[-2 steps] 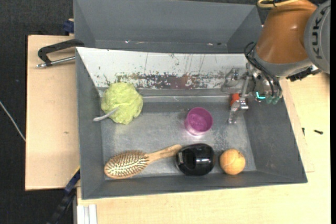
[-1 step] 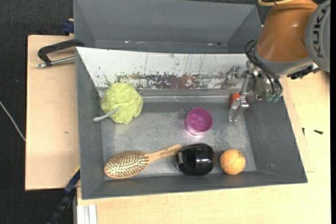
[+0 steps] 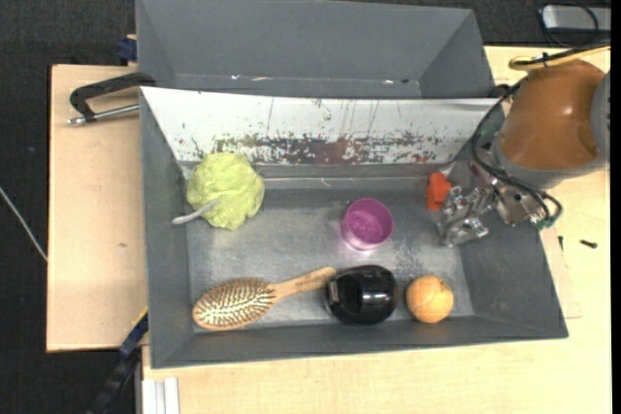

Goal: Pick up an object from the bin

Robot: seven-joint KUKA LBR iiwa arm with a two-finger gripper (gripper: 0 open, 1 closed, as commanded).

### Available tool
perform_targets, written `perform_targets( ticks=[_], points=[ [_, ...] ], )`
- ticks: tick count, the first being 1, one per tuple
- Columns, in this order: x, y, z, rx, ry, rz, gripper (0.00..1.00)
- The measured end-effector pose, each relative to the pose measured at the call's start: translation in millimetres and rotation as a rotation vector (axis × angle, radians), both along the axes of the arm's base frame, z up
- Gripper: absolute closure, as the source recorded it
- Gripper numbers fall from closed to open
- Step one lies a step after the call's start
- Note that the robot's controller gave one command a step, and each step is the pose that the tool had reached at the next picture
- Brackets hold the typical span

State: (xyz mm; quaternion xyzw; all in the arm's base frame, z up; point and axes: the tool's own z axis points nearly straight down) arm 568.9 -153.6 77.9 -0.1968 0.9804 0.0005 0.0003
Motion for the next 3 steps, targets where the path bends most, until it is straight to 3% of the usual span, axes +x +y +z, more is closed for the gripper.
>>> perform_targets(
  ticks=[1,2,3],
  points=[
    [0.1,0.1,0.0,0.0,0.0,0.0,1.0],
    [-1.2,9.5,54.6,0.001,0.0,0.004,1.0],
    [2.9,11.7,109.5,-0.002,-0.011,0.004,1.0]
  ],
)
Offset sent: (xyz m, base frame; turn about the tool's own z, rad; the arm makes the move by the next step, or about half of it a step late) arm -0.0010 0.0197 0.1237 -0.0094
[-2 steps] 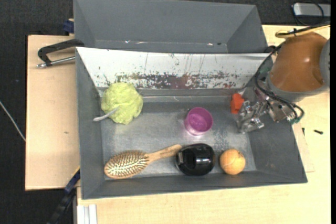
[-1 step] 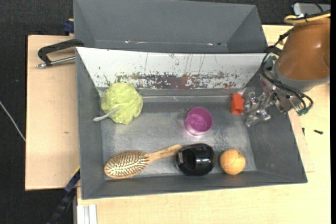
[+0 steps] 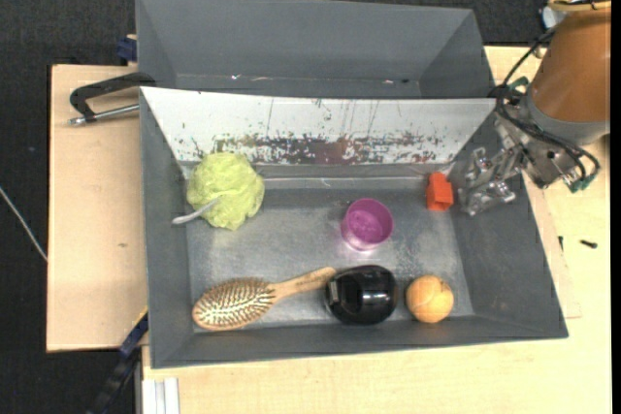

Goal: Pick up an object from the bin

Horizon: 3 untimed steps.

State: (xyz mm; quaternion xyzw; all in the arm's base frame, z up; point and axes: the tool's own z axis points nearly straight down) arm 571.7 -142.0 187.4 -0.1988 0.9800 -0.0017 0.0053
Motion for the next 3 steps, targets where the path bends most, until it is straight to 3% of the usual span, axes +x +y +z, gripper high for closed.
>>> perform_targets(
  ticks=[1,2,3],
  points=[
    [4.5,21.4,-22.4,0.002,0.006,0.01,1.0],
    [-6.7,50.8,-21.8,0.003,0.009,-0.03,0.0],
    [-6.7,50.8,-21.8,0.003,0.009,-0.03,0.0]
  ],
)
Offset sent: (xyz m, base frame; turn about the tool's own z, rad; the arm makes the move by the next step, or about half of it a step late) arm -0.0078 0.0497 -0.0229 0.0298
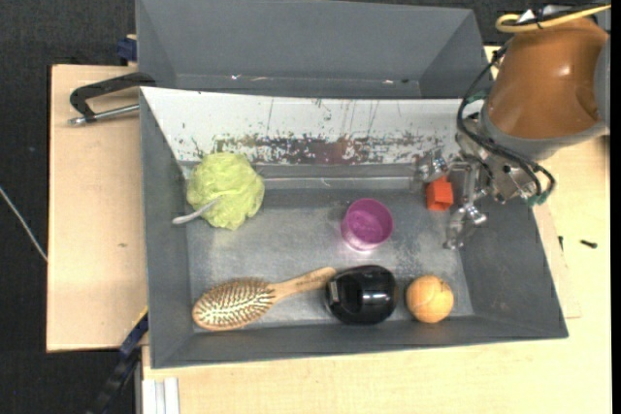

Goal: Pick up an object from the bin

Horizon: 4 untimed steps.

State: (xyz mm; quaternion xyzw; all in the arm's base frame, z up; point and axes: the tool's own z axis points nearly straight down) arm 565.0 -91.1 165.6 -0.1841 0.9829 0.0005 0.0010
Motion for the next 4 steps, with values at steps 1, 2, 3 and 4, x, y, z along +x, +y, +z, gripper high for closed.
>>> perform_targets(
  ticks=[1,2,3,4],
  points=[
    [0.5,5.9,-5.9,-0.002,-0.001,0.138,0.0],
    [-7.2,22.5,-91.6,-0.002,-0.007,0.366,1.0],
    [-7.2,22.5,-91.6,-0.002,-0.007,0.367,1.0],
    [-17.1,42.5,-62.7,0.0,0.0,0.366,1.0]
  ],
)
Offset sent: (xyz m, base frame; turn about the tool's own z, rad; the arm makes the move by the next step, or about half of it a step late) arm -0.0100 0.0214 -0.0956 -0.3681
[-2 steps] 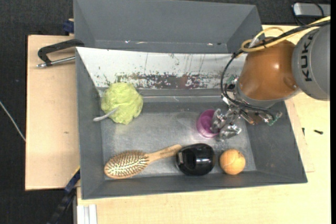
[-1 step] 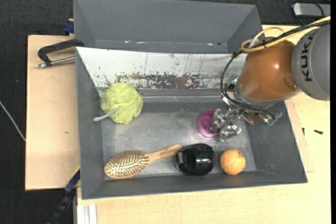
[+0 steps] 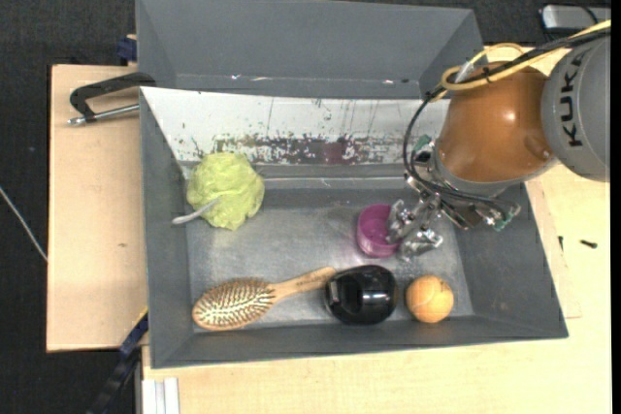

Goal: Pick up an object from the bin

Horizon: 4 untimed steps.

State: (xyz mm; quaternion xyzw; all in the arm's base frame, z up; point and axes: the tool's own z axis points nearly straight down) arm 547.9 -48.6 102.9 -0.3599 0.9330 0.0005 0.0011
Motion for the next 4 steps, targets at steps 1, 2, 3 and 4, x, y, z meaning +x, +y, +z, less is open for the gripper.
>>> perform_targets(
  ticks=[1,2,3,4],
  points=[
    [-0.7,7.8,11.1,0.0,0.0,-0.002,1.0],
    [-9.0,8.4,30.2,0.002,-0.004,0.027,1.0],
    [-2.0,4.4,78.3,0.0,0.004,0.028,1.0],
    [8.8,24.6,98.9,-0.002,-0.017,0.028,1.0]
  ],
)
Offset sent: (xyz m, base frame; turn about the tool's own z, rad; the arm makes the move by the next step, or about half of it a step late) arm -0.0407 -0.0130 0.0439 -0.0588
